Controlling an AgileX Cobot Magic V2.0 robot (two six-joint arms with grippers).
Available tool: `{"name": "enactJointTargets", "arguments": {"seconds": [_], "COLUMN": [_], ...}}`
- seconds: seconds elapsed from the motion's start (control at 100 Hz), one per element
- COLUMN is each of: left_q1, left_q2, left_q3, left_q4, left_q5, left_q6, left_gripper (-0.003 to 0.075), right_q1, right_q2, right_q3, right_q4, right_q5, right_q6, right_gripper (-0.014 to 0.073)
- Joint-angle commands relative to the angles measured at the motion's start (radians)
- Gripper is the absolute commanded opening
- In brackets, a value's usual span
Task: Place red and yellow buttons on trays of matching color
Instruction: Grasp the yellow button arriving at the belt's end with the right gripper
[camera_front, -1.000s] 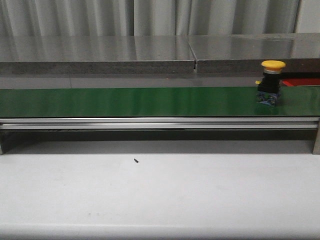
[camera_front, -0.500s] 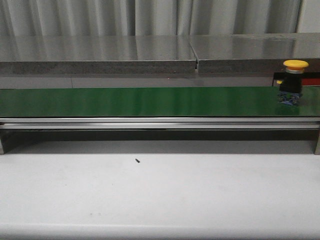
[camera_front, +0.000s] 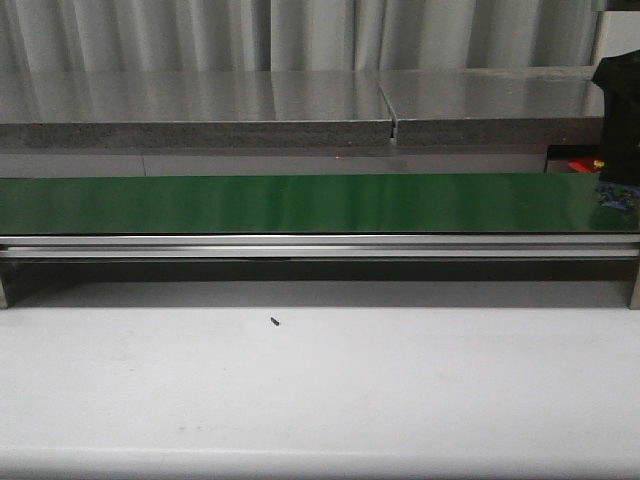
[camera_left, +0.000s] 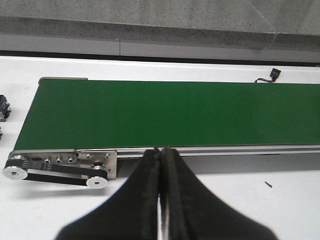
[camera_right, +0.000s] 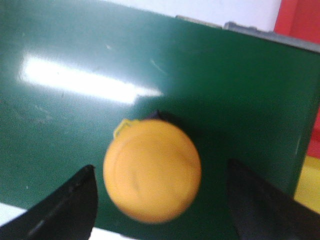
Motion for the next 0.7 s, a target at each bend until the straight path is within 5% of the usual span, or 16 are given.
{"name": "enactJointTargets", "arguments": {"seconds": [0.0, 0.18, 0.37, 0.69], "left_q1": [-0.008, -0.008, -0.008, -0.008], "left_q2": [0.001, 0.005, 0.005, 0.005], "left_q3": [-0.029, -0.029, -0.029, -0.029], "left_q4": [-0.010, -0.010, -0.010, -0.010], "left_q5": [-0.080, -0.080, -0.080, -0.080], "left_q6": [0.003, 0.003, 0.003, 0.003], "left_gripper": [-0.0019, -0.0019, -0.0019, -0.0019], "right_q1": [0.001, 0.001, -0.002, -0.100], "right_q2": [-0.019, 0.031, 0.035, -0.061], "right_q3": [-0.072, -0.119, -0.130, -0.182], "right_q4": [0.000, -0.027, -0.058, -0.059], "right_q5": [-0.011, 0.047, 0.079, 0.203], "right_q6": [-0.009, 0.021, 0.058, 0.088], "right_gripper": [0.0535, 0.0498, 0.0176, 0.0161]}}
